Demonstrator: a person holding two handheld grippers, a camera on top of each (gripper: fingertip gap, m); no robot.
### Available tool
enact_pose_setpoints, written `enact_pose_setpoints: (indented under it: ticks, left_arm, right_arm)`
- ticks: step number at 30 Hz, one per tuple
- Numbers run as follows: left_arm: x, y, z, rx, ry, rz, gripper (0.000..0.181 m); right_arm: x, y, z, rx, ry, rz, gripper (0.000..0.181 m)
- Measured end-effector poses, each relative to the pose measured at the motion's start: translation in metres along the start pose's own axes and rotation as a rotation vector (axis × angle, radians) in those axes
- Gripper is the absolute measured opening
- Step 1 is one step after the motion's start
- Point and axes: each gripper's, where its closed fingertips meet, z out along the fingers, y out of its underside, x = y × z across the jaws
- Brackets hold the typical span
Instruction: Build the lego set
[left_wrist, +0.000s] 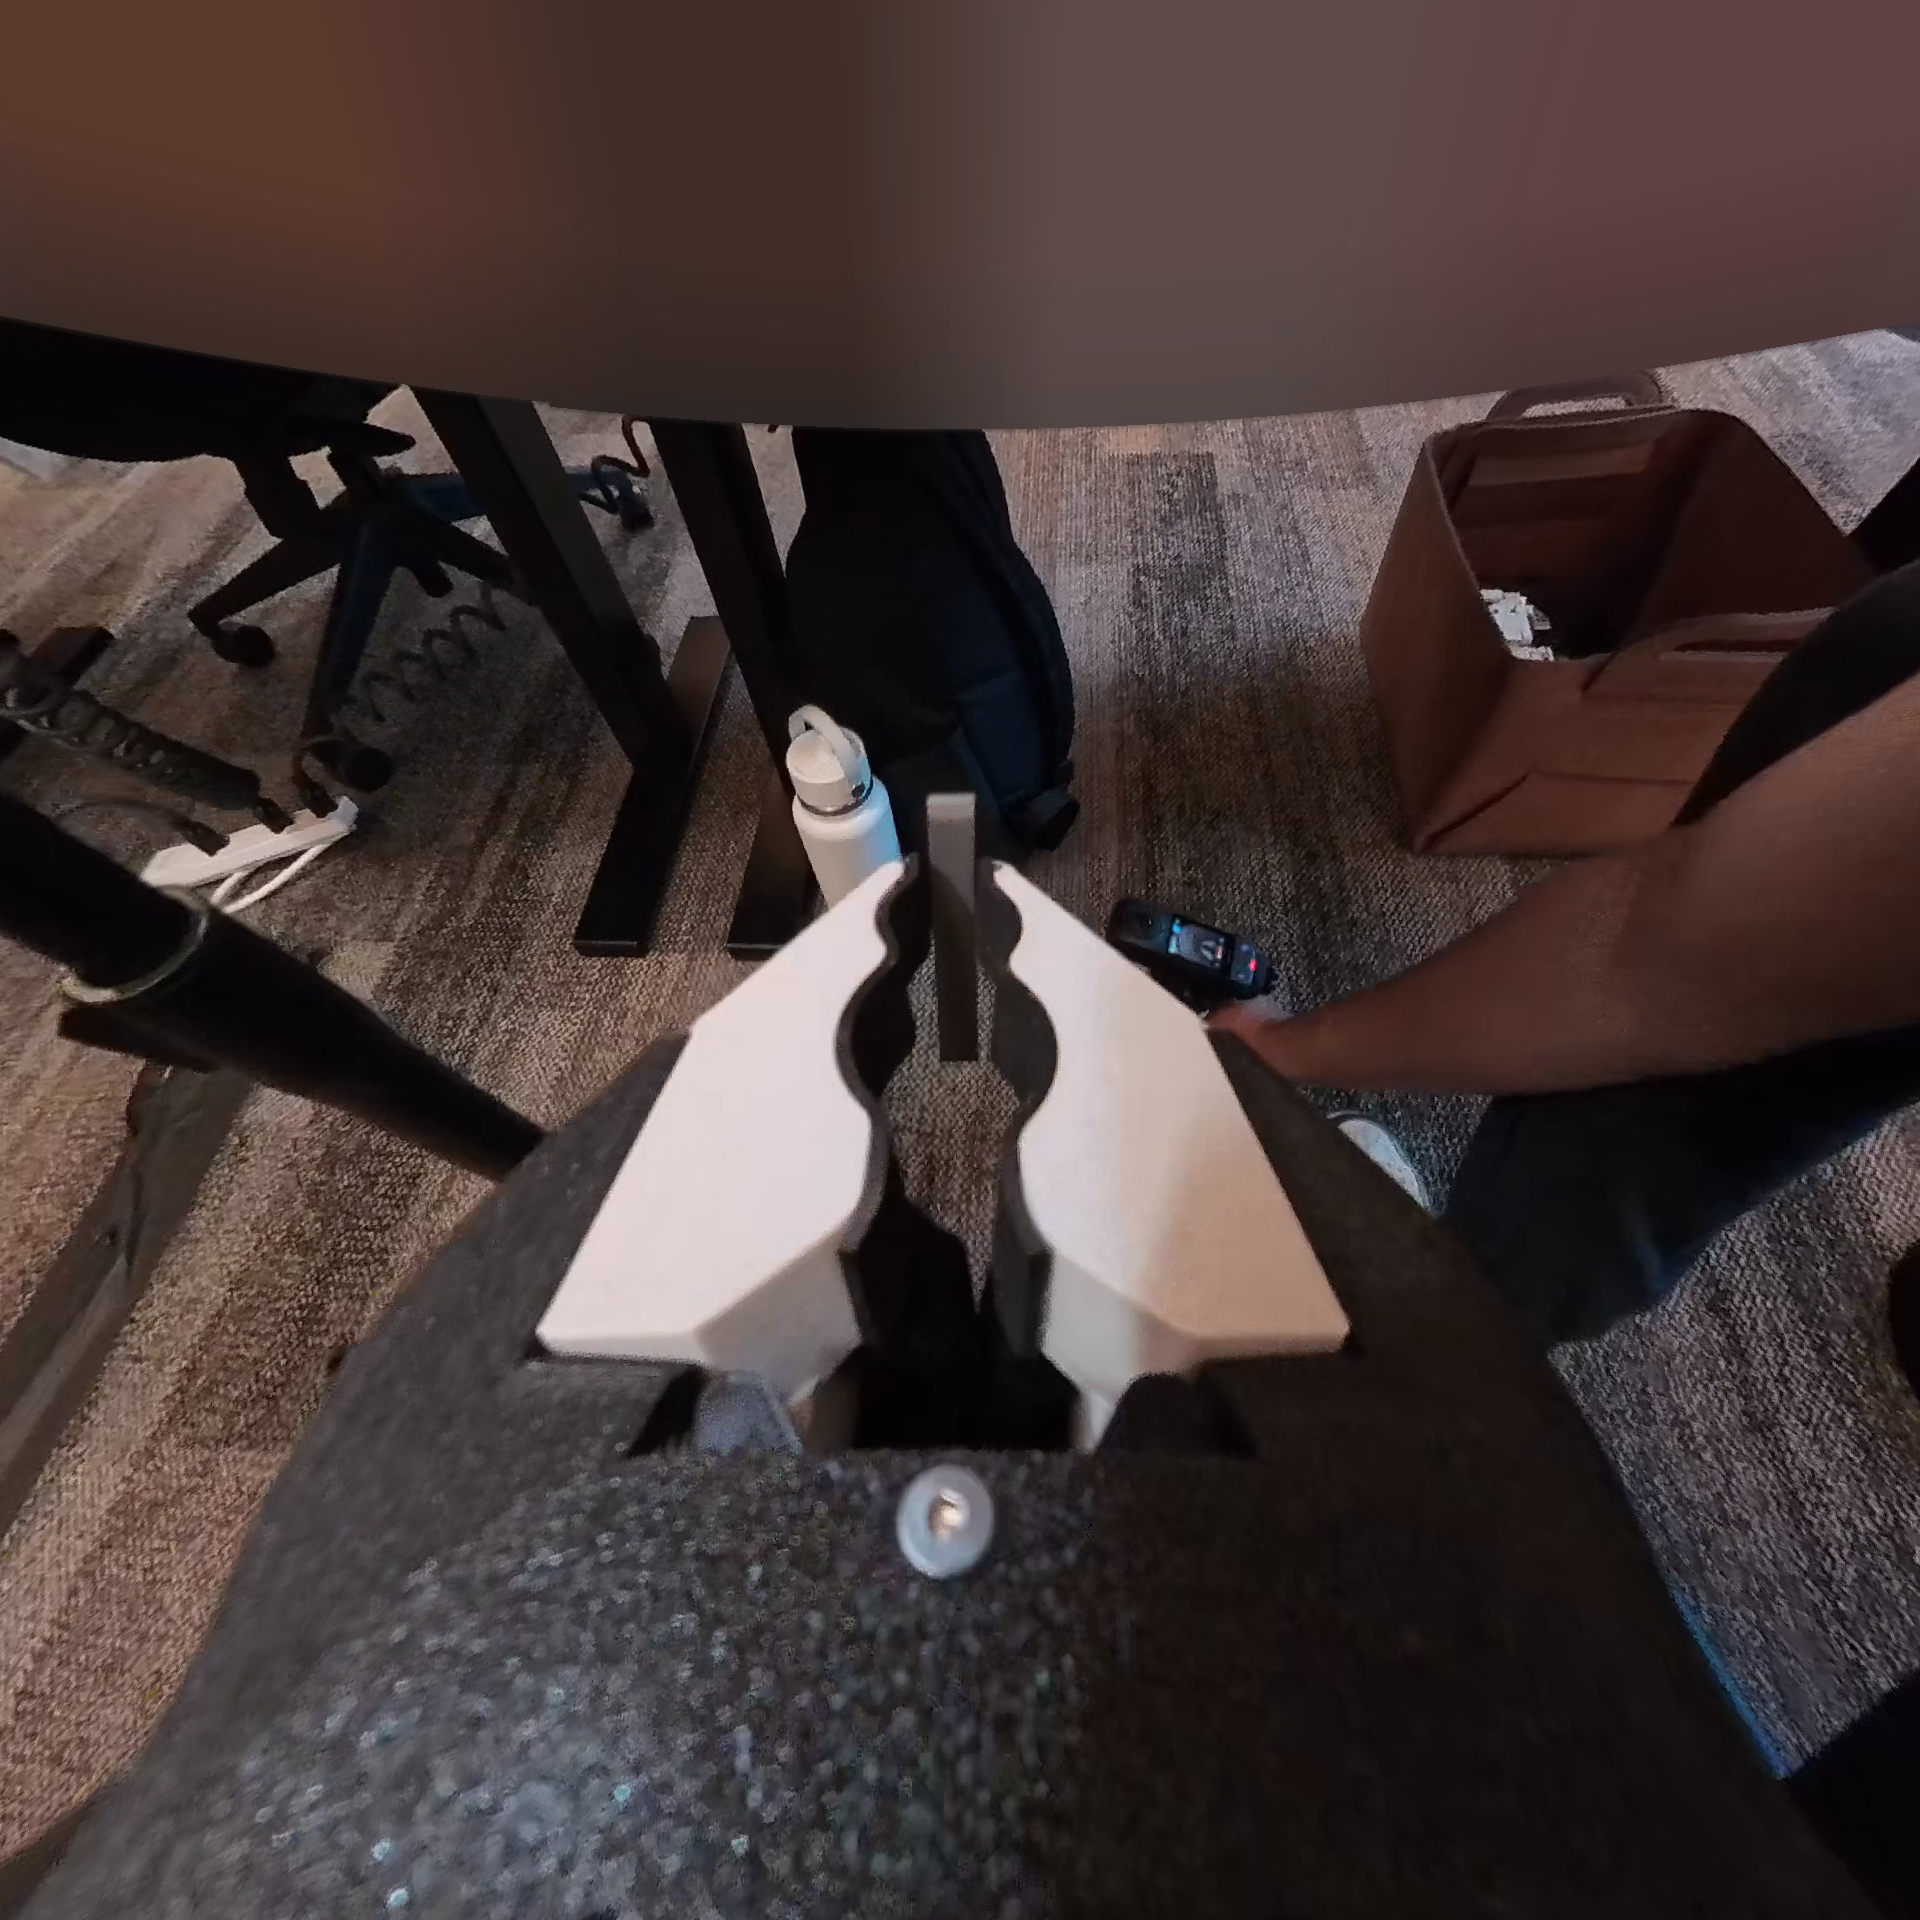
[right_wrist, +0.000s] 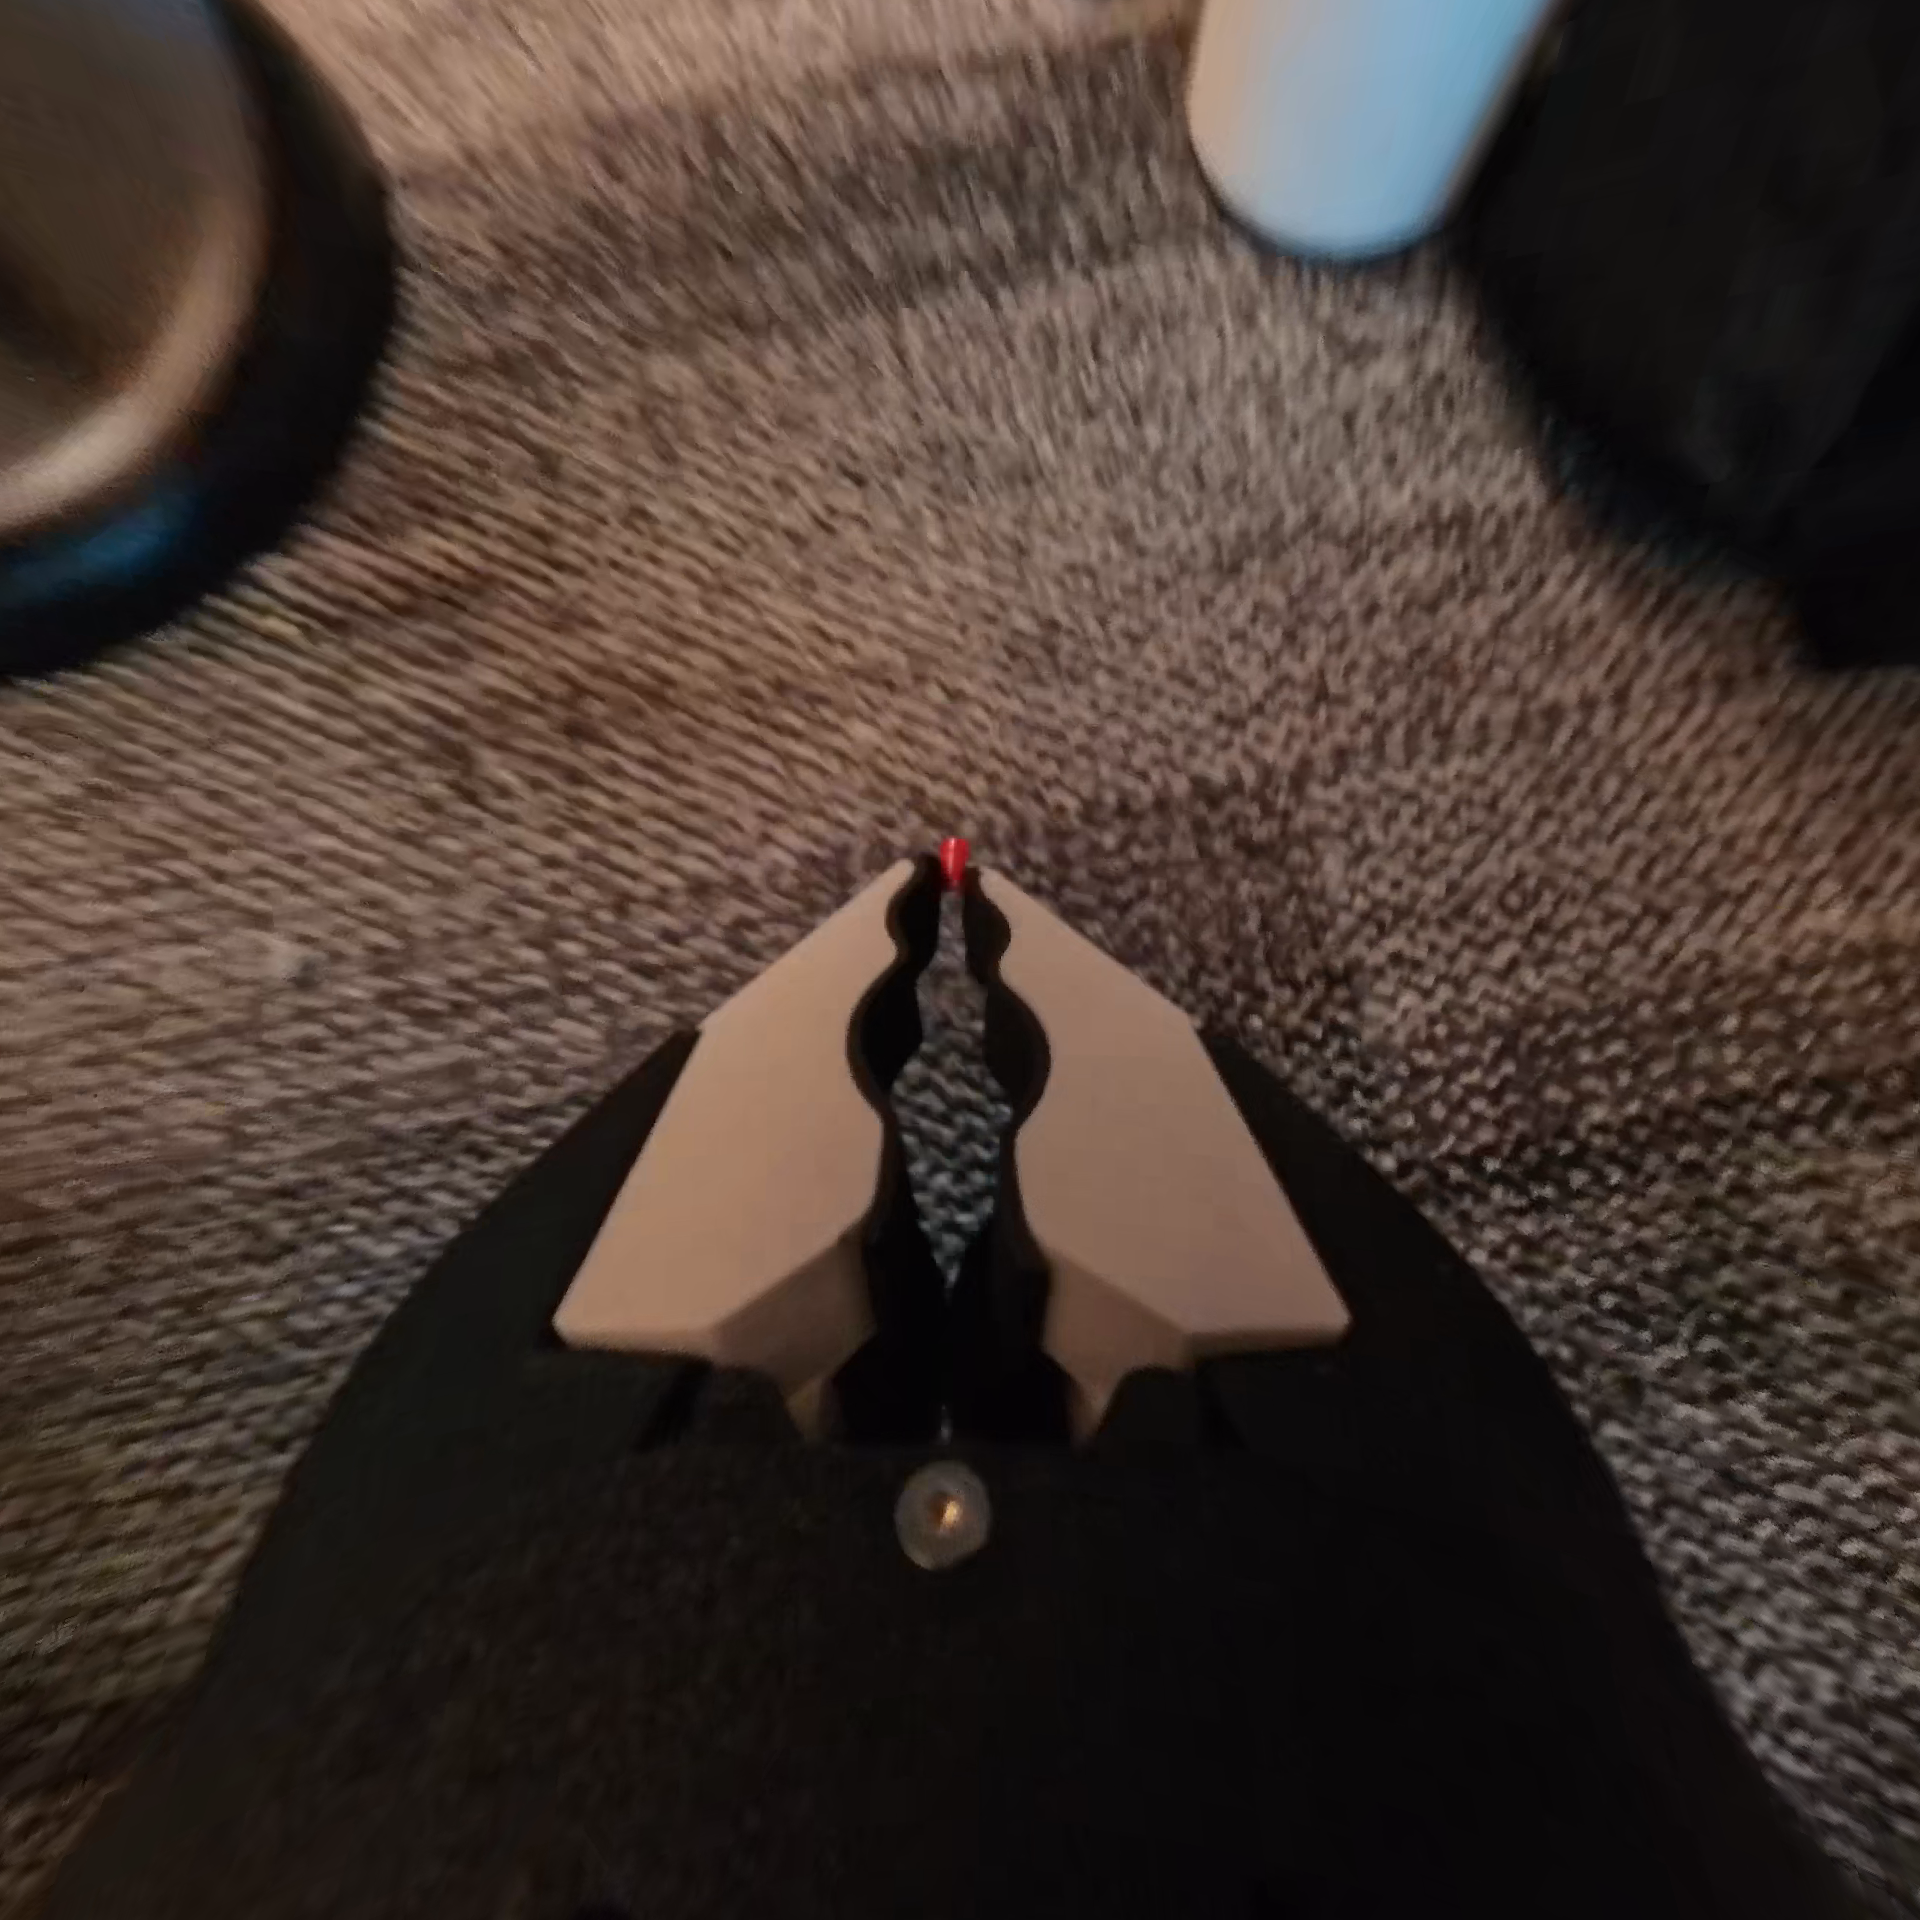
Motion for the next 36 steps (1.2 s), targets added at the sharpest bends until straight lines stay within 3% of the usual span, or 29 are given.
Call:
enact_pose_setpoints:
  ticks: [4, 9, 15, 17, 21, 23, 29, 33, 36]
  left_arm:
    - [0.007, -0.007, 0.004, 0.008, -0.005, 0.048, 0.006]
    - [0.022, -0.018, 0.01, 0.048, -0.002, 0.097, 0.006]
    - [0.036, -0.005, 0.023, 0.094, -0.025, 0.087, 0.006]
    - [0.039, 0.003, 0.03, 0.05, -0.029, 0.049, 0.006]
    - [0.067, -0.011, 0.037, 0.134, 0.06, -0.063, 0.006]
    - [0.083, -0.007, 0.044, 0.112, 0.1, -0.111, 0.006]
    - [0.163, -0.063, 0.045, 0.267, 0.272, -0.118, 0.007]
    - [0.217, -0.099, 0.055, 0.329, 0.396, -0.105, 0.006]
    - [0.238, -0.143, 0.055, 0.411, 0.455, -0.059, 0.007]
  right_arm:
    - [-0.053, -0.07, -0.062, 0.081, -0.117, -0.089, 0.003]
    - [-0.109, -0.146, -0.165, 0.146, -0.221, -0.197, 0.003]
    - [-0.155, -0.228, -0.347, 0.38, -0.318, -0.195, 0.003]
    - [-0.173, -0.24, -0.415, 0.449, -0.382, -0.18, 0.004]
    - [-0.186, -0.247, -0.539, 0.528, -0.356, -0.211, 0.004]
    - [-0.182, -0.245, -0.593, 0.546, -0.289, -0.195, 0.004]
    - [-0.144, -0.232, -0.724, 0.55, -0.003, -0.083, 0.004]
    - [-0.083, -0.221, -0.783, 0.486, 0.234, -0.001, 0.004]
    - [-0.026, -0.204, -0.806, 0.336, 0.371, 0.034, 0.005]
